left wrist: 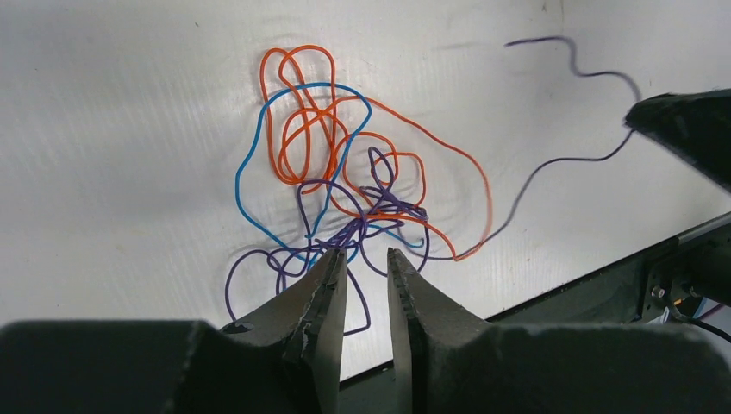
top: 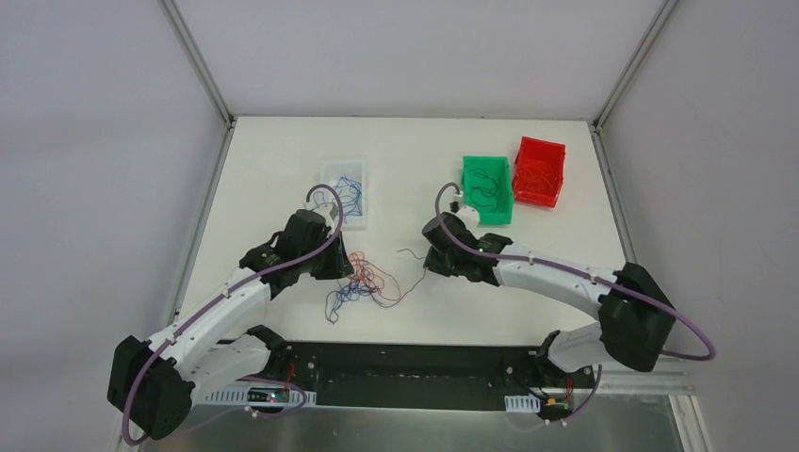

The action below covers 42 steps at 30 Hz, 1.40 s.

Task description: Untangle the cables

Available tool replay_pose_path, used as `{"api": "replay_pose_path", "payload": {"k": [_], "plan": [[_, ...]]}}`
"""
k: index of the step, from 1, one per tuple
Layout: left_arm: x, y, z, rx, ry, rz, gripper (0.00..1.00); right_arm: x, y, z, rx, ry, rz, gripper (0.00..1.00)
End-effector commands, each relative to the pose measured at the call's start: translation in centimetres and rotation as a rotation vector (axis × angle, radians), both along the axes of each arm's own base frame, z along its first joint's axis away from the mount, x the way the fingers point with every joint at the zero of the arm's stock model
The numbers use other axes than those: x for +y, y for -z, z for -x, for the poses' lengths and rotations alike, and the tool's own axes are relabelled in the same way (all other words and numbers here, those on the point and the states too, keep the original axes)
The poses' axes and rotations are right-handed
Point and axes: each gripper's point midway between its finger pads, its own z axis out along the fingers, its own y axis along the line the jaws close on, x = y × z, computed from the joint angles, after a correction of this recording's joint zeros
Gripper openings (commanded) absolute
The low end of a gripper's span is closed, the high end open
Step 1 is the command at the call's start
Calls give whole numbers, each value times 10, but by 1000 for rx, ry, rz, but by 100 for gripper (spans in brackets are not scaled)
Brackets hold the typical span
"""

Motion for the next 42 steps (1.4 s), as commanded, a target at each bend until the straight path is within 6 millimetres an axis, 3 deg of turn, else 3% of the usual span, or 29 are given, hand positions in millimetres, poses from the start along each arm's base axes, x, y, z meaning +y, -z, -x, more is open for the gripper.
{"api": "replay_pose_path", "payload": {"k": [1,9,16,21,29,31,35,36,38,42], "plan": [[1,-1,-2,-20,-15,-4,25,-62,-18,-15,-71,123,86,0],[1,-3,-2,-21,-13,0,24,-144,-46,-27,-134,286,65,0],[-1,-6,-4,-29,-11,4,25,-173,-55,-27,-143,334,88,0],[0,-7,-5,-32,-5,-5,25,-183,-62,-29,-153,348,91,0],[16,-21,-12,-78,-25,-95,24,-209,-70,-31,-154,408,137,0],[17,-27,-13,-93,-19,-99,32,-209,-71,-30,-148,403,122,0],[-7,-35,-12,-74,74,-23,74,-195,-70,-30,-137,356,56,0],[-11,-33,-14,-56,85,-15,80,-191,-68,-30,-132,347,44,0],[-18,-26,-18,-8,87,-15,83,-185,-66,-30,-116,334,22,0],[-28,-9,-27,65,79,-28,81,-178,-62,-30,-91,312,0,0]]}}
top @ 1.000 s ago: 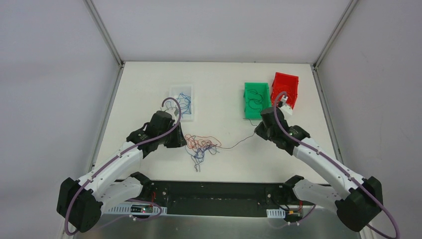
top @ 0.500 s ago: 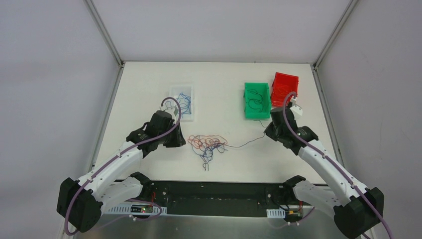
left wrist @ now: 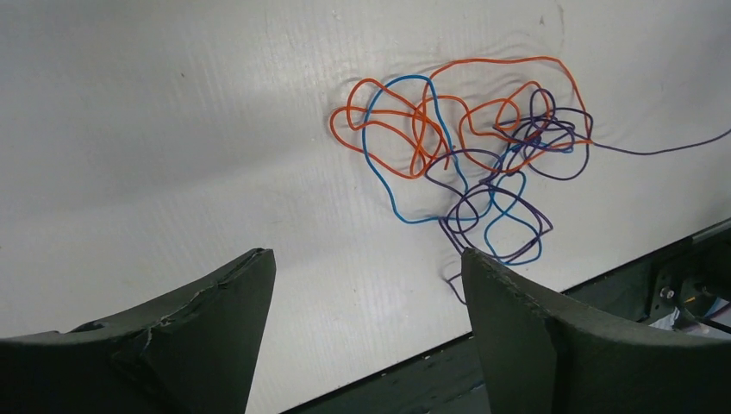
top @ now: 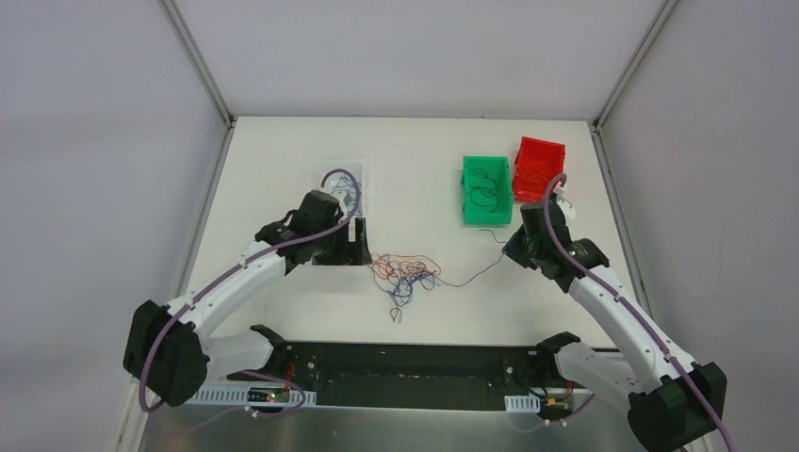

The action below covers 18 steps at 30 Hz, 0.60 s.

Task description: Untangle the cables

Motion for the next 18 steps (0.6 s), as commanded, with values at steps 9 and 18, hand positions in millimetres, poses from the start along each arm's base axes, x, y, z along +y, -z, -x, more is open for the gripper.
{"api": "replay_pose_path", "payload": {"k": [9,18], "plan": [[-51,27,-20,95,85,9,53,19,-5,-4,-9,-53,-79,0],[-64,51,-35,131,97,-43,43,23,3,-1,11,-56,-107,0]]}}
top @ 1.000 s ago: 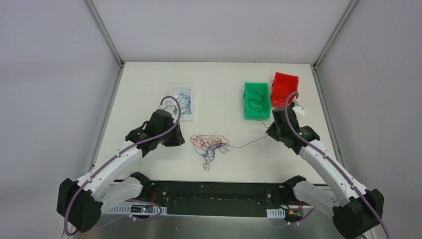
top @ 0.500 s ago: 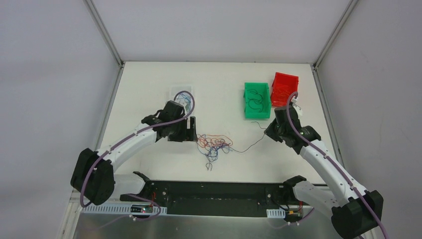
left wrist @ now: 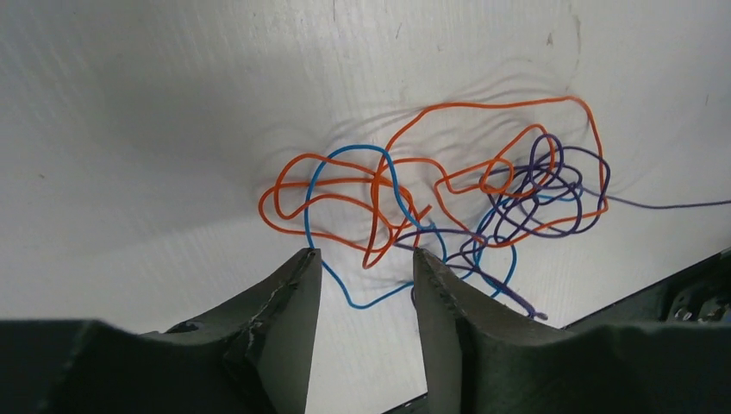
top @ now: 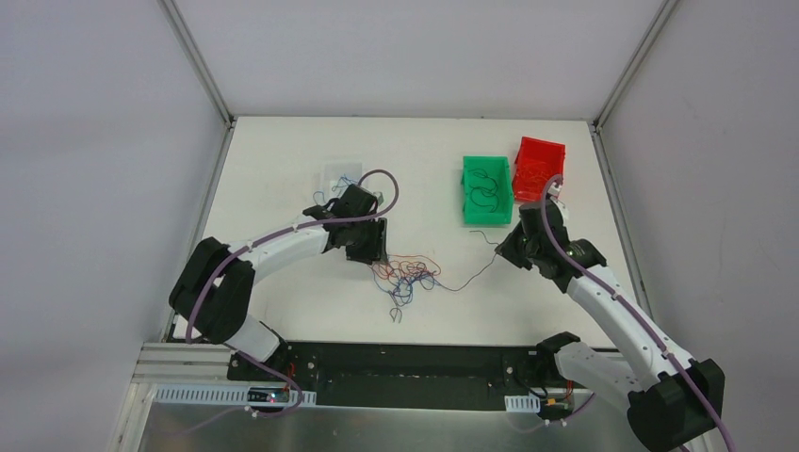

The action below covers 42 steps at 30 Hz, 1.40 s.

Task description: Untangle the cables

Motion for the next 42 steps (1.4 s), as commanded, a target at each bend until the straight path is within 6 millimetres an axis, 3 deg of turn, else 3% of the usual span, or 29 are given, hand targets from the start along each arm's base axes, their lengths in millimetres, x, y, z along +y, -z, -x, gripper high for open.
{"api": "replay_pose_path", "payload": {"k": [1,4,6,9,18,25,31,34,37,38,41,42], "plan": [[-10,2,-14,-19,5,-2,35,4,1,0,-3,0,-31,0],[-11,11,-16,0,-2,-16,10,3,3,0,-1,4,-29,0],[-12,14,-16,6,-4,-16,0,1,3,0,0,12,-15,0],[-1,10,-20,-33,-28,-44,0,-16,5,2,17,80,49,0],[103,-38,-27,-190,-394,60,0,-92,7,12,32,378,190,0],[162,-67,-16,-305,-701,105,0,-143,-13,18,0,603,173,0],[204,-80,-5,-385,-924,62,0,-153,-26,22,-50,678,139,0],[214,-90,0,-439,-972,59,0,-142,-26,18,-51,599,114,0],[187,-105,-8,-474,-827,177,0,-99,-25,5,-56,348,-5,0],[171,-111,-13,-489,-740,235,0,-86,-24,3,-60,278,-35,10],[134,-122,-14,-449,-556,357,0,-50,-26,2,-94,104,-95,65],[127,-124,-14,-434,-519,375,0,-36,-26,5,-102,42,-88,71]]}}
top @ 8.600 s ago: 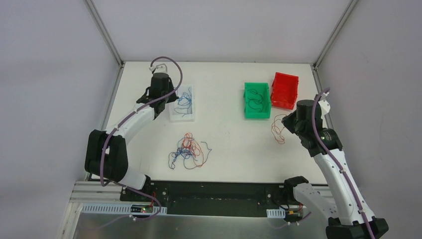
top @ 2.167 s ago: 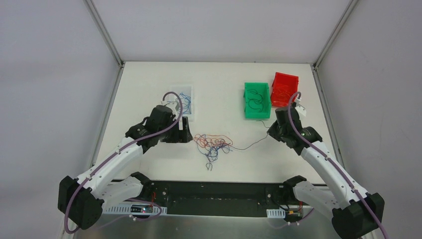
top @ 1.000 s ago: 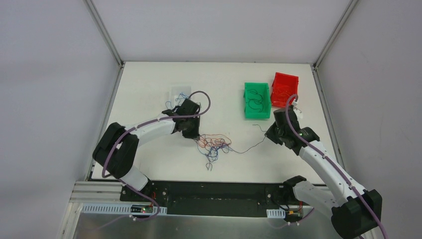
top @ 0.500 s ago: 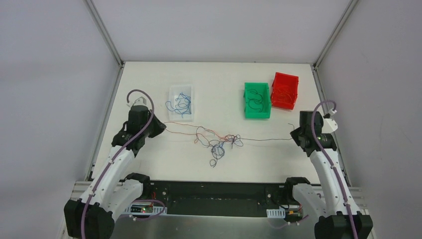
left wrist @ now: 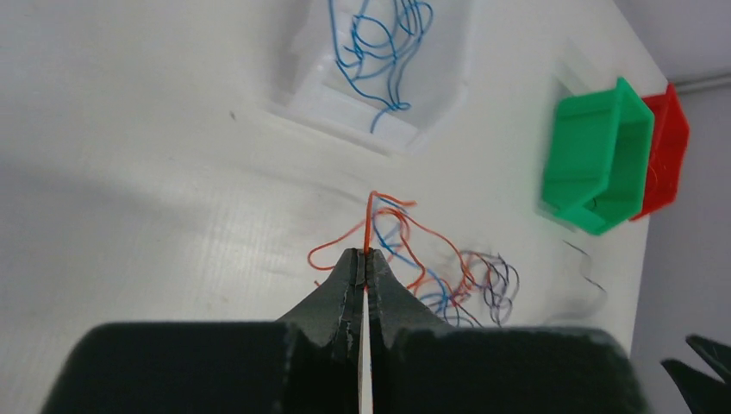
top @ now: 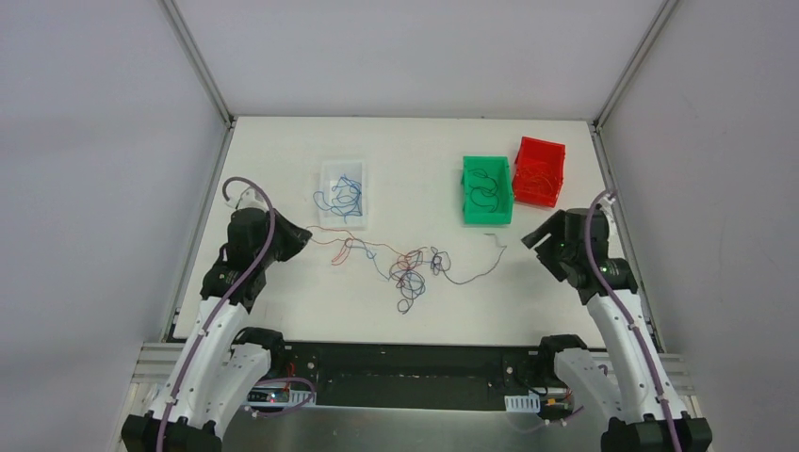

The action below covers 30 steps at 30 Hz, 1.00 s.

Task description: Untangle the cables

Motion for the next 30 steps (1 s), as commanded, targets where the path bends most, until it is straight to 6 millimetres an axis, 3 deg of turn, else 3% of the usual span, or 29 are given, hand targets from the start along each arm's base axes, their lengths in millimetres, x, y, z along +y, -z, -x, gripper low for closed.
{"api": "replay_pose_path", "payload": {"k": [1,10,17,24,30], "plan": [[-45,-19,-5,-55,270,87,0,68,-13,-2,-88,-341,-62,73],[-50,-24,-6,-67,314,73,0,178,8,15,-8,-667,61,69],[-52,-30,-4,-83,339,69,0,249,50,26,127,-862,334,62],[-59,-34,-2,-73,391,78,0,293,80,37,176,-952,350,58],[-59,-32,1,-66,407,63,0,295,106,39,227,-949,376,49]]}}
